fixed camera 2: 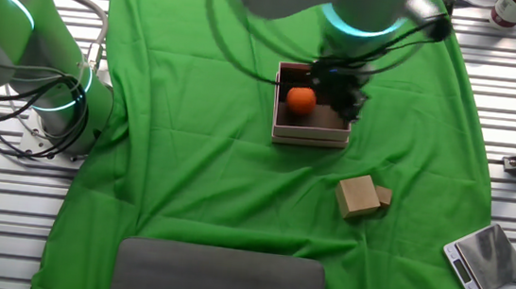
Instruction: Take everything out of the gift box
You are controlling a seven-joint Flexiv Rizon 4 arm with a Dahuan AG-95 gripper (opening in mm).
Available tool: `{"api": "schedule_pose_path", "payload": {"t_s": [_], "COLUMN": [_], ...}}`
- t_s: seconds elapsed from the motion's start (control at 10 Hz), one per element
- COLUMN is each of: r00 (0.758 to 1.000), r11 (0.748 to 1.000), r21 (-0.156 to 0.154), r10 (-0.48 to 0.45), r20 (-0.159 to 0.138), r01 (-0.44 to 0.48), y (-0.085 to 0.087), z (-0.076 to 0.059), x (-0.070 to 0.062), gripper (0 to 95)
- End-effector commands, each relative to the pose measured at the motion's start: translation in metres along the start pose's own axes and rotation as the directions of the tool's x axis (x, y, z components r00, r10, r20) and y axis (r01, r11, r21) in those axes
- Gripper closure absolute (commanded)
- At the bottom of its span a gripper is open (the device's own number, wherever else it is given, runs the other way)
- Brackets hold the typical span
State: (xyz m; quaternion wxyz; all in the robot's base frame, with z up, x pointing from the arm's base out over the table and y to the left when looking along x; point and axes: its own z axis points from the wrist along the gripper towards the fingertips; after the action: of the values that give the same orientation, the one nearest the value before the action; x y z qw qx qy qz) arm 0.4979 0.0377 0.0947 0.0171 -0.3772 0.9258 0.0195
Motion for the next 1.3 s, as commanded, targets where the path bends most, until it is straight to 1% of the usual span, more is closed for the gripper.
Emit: {"api": "schedule_pose_path", "payload": {"t_s": [0.1, 0.2, 0.3, 0.4, 0.5, 0.6, 0.9, 1.1, 1.3], "r00": [0.995, 0.993, 0.991, 0.985, 0.981, 0.978, 0.974, 0.97, 0.966], "r11": [0.991, 0.989, 0.986, 0.978, 0.975, 0.972, 0.968, 0.965, 0.961], "r21": [-0.095, -0.1, -0.111, -0.135, -0.128, -0.127, -0.13, -0.126, -0.125], "r10": [0.094, 0.113, 0.125, 0.164, 0.189, 0.204, 0.222, 0.239, 0.255], "r20": [0.024, 0.027, 0.035, 0.047, 0.042, 0.046, 0.052, 0.047, 0.048], "r01": [-0.091, -0.11, -0.121, -0.157, -0.182, -0.196, -0.214, -0.231, -0.247], "y": [0.007, 0.016, 0.023, 0.04, 0.056, 0.065, 0.071, 0.073, 0.076], "z": [-0.001, 0.005, 0.009, 0.017, 0.024, 0.03, 0.037, 0.04, 0.047], "x": [0.001, 0.004, 0.008, 0.018, 0.027, 0.032, 0.031, 0.028, 0.026], "gripper": [19.0, 19.0, 19.0, 19.0, 19.0, 19.0, 19.0, 19.0, 19.0]}}
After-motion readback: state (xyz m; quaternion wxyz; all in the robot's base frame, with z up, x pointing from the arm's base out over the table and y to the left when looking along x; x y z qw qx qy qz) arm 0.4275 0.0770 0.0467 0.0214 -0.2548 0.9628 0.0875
